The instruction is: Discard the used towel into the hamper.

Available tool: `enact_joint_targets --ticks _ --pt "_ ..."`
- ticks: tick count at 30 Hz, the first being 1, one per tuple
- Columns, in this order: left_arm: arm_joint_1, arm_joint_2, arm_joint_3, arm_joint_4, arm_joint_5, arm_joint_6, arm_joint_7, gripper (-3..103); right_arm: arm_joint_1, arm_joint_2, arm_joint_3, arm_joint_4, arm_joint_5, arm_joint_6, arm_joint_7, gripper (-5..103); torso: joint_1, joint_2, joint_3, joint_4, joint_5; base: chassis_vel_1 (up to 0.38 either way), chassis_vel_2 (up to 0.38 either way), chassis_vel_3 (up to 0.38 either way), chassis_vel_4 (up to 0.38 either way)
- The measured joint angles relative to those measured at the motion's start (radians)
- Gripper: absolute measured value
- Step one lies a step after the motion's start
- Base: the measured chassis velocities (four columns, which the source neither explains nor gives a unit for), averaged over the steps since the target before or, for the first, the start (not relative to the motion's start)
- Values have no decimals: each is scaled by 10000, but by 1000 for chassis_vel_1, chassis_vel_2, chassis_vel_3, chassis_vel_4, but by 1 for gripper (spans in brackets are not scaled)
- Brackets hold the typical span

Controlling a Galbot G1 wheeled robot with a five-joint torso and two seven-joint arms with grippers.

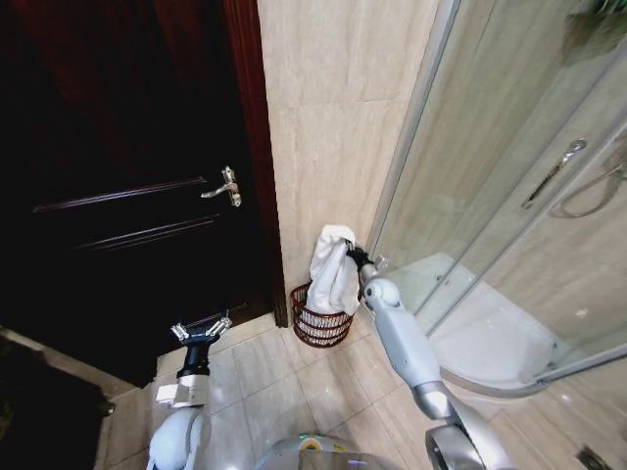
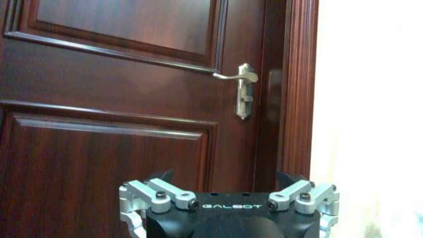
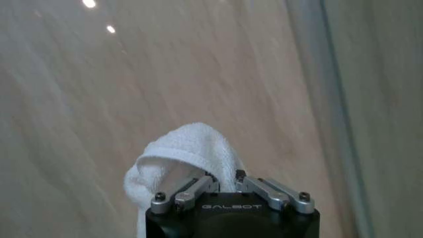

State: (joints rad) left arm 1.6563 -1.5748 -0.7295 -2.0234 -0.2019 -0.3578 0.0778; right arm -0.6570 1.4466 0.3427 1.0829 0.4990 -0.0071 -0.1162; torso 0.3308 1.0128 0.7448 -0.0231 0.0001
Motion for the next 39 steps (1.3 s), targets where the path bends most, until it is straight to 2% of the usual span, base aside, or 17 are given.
enact_joint_targets --ticks 9,16,24,26,27,31,32,33,36,39 --pt "47 -126 95 -28 100 -38 -23 100 -135 373 534 -2007 -1324 594 -679 8 0 0 0 1 -2 0 0 0 0" --pt "132 -209 69 -74 135 -110 -24 100 -58 840 602 -2828 -2040 534 -803 8 0 0 0 3 0 0 0 0 0" --pt "139 -223 -4 -127 135 -122 -25 100 138 1023 717 -3426 -2059 -434 -491 8 0 0 -1 3 -2 0 0 0 0" --pt "137 -231 9 -139 138 -119 -25 100 76 908 764 -3350 -2007 -1207 -518 8 0 0 -1 3 -2 0 0 0 0" --pt "137 -231 9 -139 138 -119 -25 100 76 908 764 -3350 -2007 -1207 -518 8 0 0 -1 3 -2 0 0 0 0" --pt "141 -279 69 -233 172 -78 -29 100 -282 634 830 -2651 -1680 -2518 -687 10 0 0 -1 1 -1 0 0 0 0" --pt "141 -279 69 -233 172 -78 -29 100 -282 634 830 -2651 -1680 -2518 -687 10 0 0 -1 1 -1 0 0 0 0" --pt "145 -287 74 -266 177 -70 -29 100 -349 563 846 -2435 -1640 -2648 -688 16 0 0 0 1 0 0 0 0 0" --pt "149 -290 90 -303 177 -62 -37 100 -561 374 840 -1744 -1574 -2687 -611 21 0 0 1 3 1 0 0 0 0" --pt "150 -300 150 -312 176 -62 -54 100 -947 -18 722 -373 -1467 -2562 -402 37 0 0 1 0 1 0 0 0 0"
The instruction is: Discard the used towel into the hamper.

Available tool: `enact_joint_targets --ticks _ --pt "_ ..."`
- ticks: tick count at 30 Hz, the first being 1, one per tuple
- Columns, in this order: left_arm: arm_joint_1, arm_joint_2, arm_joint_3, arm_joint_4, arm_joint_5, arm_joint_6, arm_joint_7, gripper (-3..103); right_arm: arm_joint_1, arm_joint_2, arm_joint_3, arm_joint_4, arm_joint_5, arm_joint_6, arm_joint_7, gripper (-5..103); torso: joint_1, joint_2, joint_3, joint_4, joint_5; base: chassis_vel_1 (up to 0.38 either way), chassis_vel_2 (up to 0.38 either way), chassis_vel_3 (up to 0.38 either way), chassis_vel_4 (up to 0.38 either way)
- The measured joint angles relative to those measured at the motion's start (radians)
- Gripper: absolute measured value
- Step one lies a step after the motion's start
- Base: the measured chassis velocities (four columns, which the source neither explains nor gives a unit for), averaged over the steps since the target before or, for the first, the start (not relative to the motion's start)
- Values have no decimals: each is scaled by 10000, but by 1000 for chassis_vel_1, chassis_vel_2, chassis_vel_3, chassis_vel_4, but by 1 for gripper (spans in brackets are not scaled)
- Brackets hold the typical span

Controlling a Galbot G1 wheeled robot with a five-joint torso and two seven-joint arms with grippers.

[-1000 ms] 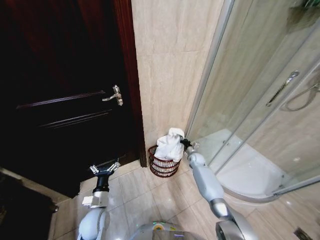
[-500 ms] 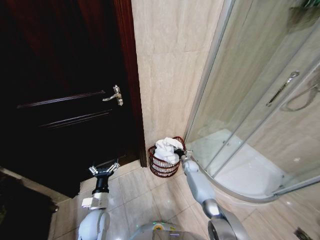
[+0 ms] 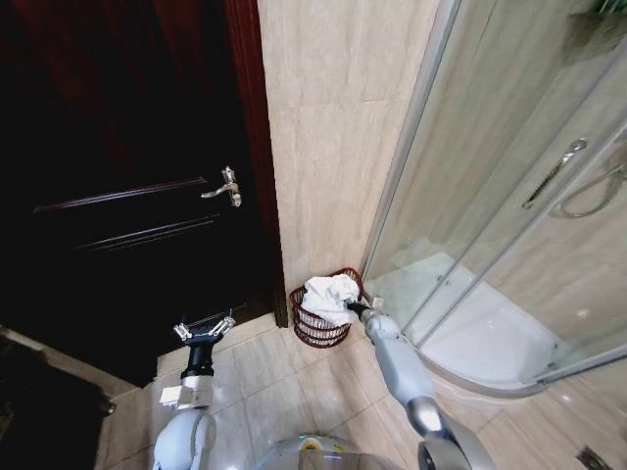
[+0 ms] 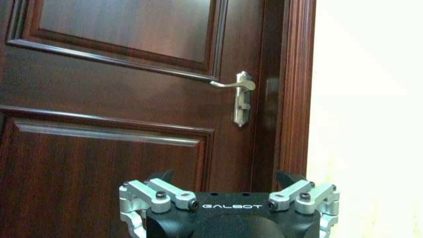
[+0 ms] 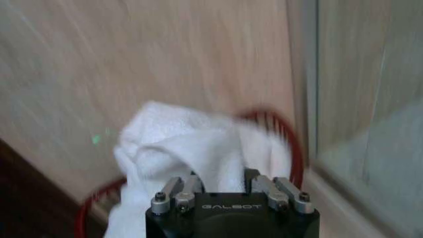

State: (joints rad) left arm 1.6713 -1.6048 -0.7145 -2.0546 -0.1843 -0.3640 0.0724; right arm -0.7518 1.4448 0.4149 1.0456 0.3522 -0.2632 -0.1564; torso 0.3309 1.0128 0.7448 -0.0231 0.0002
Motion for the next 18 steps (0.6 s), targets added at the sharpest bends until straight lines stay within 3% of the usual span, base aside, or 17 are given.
enact_joint_targets --ticks 1,3,5,9,11,13,15,18 --pt "0 0 0 0 0 0 0 100 0 0 0 0 0 0 0 37 0 0 0 0 0 0 0 0 0" --pt "7 5 87 0 -1 -20 -47 100 -227 -335 -50 794 -50 219 218 49 0 0 0 -1 -1 0 0 0 0" --pt "19 24 153 1 -7 -31 -99 100 -346 -495 -78 1188 -39 235 373 49 0 0 0 2 2 0 0 0 0" --pt "27 139 327 52 -48 -74 -289 100 -1042 -1104 -226 2745 378 41 968 71 1 -1 0 0 2 0 0 0 0" --pt "27 170 367 56 -60 -77 -367 100 -1305 -1215 -226 3186 496 27 1006 77 0 -1 0 -1 0 0 0 0 0" --pt "23 233 459 61 -80 -78 -593 100 -1822 -1313 -166 3944 557 267 1028 87 0 -1 -1 2 2 0 0 0 0" --pt "23 258 501 63 -86 -78 -700 100 -2039 -1320 -118 4272 537 429 1023 87 0 -1 -1 -1 3 0 0 0 0" --pt "51 301 581 64 -147 -69 -851 100 -2756 -1236 75 5162 -200 1267 1047 100 0 -1 -1 1 2 0 0 0 0"
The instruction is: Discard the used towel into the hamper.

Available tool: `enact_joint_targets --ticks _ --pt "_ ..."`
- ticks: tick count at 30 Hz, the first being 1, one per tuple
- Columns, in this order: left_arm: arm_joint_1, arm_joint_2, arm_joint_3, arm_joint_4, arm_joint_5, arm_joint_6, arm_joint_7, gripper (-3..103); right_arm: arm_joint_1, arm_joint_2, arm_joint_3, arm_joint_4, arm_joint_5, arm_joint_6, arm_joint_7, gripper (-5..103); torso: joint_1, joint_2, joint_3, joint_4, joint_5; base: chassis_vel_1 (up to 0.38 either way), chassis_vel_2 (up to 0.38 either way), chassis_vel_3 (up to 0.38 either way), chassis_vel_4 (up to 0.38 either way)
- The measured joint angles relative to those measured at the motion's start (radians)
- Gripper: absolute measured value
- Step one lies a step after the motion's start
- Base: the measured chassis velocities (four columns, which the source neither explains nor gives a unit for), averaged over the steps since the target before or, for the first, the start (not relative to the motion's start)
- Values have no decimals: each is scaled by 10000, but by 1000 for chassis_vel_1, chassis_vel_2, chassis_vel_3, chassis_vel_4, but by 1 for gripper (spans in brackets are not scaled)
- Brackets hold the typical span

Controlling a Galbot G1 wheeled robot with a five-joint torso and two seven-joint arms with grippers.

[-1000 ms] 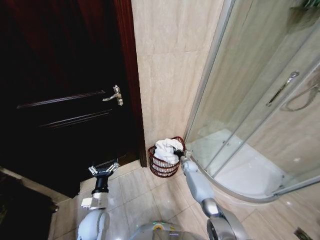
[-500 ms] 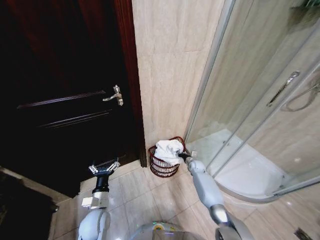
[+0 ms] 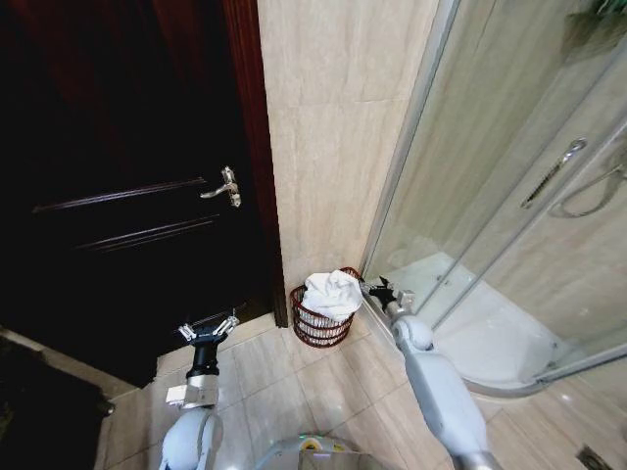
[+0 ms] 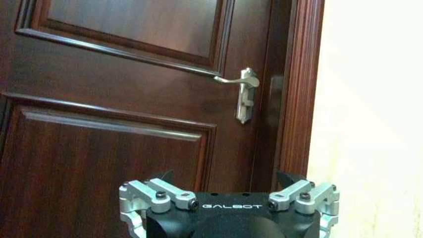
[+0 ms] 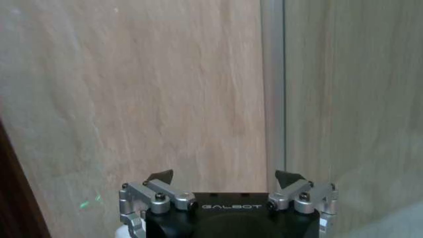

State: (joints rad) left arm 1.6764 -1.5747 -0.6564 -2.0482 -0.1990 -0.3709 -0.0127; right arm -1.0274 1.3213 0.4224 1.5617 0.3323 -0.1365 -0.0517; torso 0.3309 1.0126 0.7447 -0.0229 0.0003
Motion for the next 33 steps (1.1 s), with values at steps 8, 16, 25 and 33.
enact_joint_targets --ticks 8,16,25,33 --pt "75 108 82 15 -118 -17 1 100 -1367 131 231 1628 -673 154 -38 100 -1 1 -1 -1 -7 0 0 0 0" --pt "68 196 131 9 -174 -34 21 100 -1824 242 341 1784 -732 164 -50 100 3 0 1 1 -3 13 -8 -10 17" --pt "79 179 263 8 -71 55 -15 100 -1878 211 413 1692 -709 660 20 100 -8 4 -3 0 -3 117 -105 -112 108" --pt "145 208 327 -80 -12 238 -38 100 -2110 205 443 1791 -650 885 26 100 3 2 2 0 -2 14 -20 -16 23"
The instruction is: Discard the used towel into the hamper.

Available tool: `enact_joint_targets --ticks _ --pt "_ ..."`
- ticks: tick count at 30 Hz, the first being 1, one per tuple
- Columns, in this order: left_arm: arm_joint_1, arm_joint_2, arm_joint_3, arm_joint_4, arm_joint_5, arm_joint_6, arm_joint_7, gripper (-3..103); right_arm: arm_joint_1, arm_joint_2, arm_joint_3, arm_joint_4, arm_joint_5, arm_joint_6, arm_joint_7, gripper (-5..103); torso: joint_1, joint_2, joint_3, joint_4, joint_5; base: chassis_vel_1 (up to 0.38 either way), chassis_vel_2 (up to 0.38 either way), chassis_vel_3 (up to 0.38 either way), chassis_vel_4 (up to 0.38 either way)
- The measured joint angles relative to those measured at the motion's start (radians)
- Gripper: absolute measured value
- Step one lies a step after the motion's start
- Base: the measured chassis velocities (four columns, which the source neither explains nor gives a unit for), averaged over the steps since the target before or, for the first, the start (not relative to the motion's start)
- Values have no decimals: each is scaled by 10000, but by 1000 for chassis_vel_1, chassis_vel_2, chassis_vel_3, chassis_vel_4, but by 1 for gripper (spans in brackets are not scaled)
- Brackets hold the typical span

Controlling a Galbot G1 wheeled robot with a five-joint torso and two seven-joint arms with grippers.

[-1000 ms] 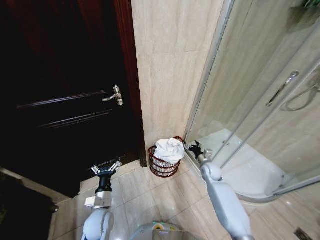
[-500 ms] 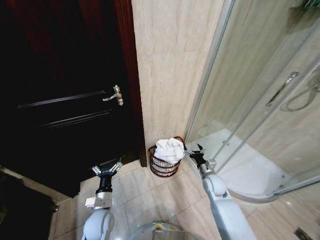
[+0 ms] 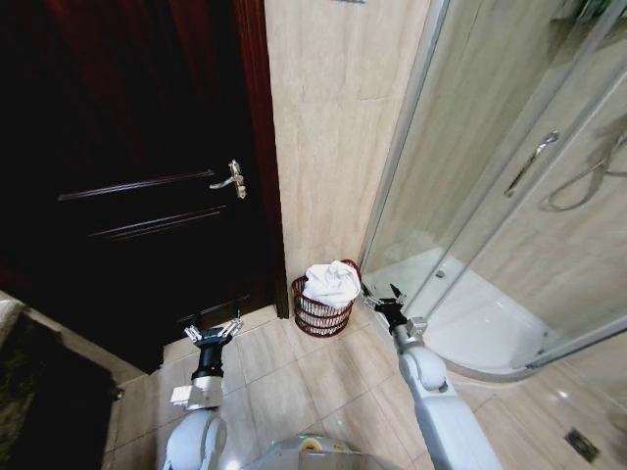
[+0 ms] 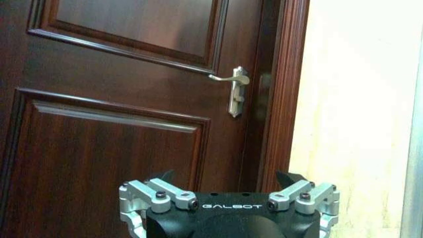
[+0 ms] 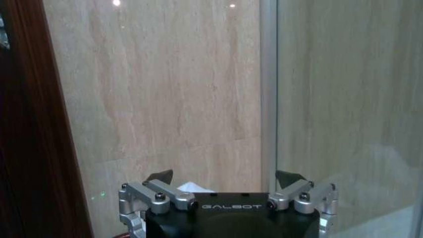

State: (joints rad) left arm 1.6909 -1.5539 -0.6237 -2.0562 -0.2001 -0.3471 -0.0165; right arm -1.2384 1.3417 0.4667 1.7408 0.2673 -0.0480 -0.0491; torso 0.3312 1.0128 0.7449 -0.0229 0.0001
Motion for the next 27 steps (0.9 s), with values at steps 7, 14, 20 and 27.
enact_joint_targets --ticks 7,14,20,27 --pt "-7 5 -23 -15 -1 14 3 100 -27 20 -9 76 4 14 -3 100 1 -2 0 0 -1 -19 33 49 -7" --pt "11 8 -109 -22 -26 -2 3 100 -21 22 -59 168 8 -23 -9 100 -4 -1 -1 -1 -1 65 40 34 46" --pt "-1 4 -144 -20 -41 -57 1 100 -59 30 -85 226 2 -35 -65 100 -3 -1 -1 0 0 83 82 82 75" --pt "-102 34 -97 127 5 -380 -385 100 -125 -35 -37 525 43 -705 -339 100 -3 -1 -1 4 -1 76 89 82 83"
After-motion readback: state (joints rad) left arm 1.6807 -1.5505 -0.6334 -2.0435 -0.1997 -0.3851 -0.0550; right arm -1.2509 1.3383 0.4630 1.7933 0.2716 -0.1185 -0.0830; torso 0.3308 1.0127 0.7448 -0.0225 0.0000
